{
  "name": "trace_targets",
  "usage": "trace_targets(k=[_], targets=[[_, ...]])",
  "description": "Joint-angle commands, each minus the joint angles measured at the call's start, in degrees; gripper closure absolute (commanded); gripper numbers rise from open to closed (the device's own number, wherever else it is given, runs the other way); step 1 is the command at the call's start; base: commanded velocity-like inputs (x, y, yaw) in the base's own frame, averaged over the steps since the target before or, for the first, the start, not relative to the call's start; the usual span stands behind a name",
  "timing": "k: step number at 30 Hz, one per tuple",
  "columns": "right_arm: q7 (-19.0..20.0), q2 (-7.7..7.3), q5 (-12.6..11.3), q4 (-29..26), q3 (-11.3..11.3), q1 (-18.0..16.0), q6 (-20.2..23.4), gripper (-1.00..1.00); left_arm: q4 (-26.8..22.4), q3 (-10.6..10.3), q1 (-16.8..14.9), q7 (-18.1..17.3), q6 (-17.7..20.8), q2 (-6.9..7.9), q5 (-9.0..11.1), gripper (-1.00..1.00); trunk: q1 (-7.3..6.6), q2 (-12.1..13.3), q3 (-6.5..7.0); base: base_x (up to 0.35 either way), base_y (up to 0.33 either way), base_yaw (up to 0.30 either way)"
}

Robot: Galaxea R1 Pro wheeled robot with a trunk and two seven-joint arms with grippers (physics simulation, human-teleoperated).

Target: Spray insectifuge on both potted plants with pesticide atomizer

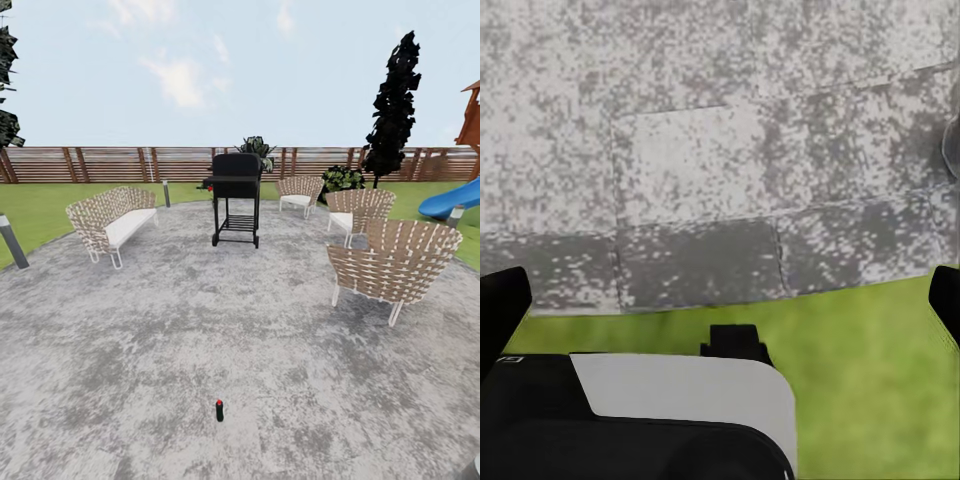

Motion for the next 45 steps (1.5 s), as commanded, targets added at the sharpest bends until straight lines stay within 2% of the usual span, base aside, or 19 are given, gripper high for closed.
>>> trace_targets(k=[1, 13, 36, 45], targets=[[-0.03, 0.01, 0.00, -0.01, -0.04, -0.01, -0.14, -1.00, 0.04, -0.01, -0.03, 0.03, -0.19, -0.03, 0.02, -1.00, 0.03, -0.02, -0.05, 0.323, -0.104, 0.000], [-0.03, 0.01, 0.00, -0.01, -0.04, -0.01, -0.14, -1.00, 0.04, -0.01, -0.03, 0.03, -0.23, -0.06, 0.02, -1.00, 0.03, -0.02, -0.05, 0.267, -0.202, 0.000], [-0.03, 0.00, 0.00, -0.01, -0.04, -0.01, -0.14, -1.00, 0.04, -0.01, -0.03, 0.03, -0.24, -0.12, 0.00, -1.00, 0.03, -0.02, -0.05, 0.012, -0.010, 0.000], [-0.03, 0.01, 0.00, 0.00, -0.04, -0.01, -0.14, -1.00, 0.04, -0.01, -0.03, 0.03, -0.24, -0.08, 0.02, -1.00, 0.03, -0.02, -0.05, 0.237, -0.064, 0.000]])
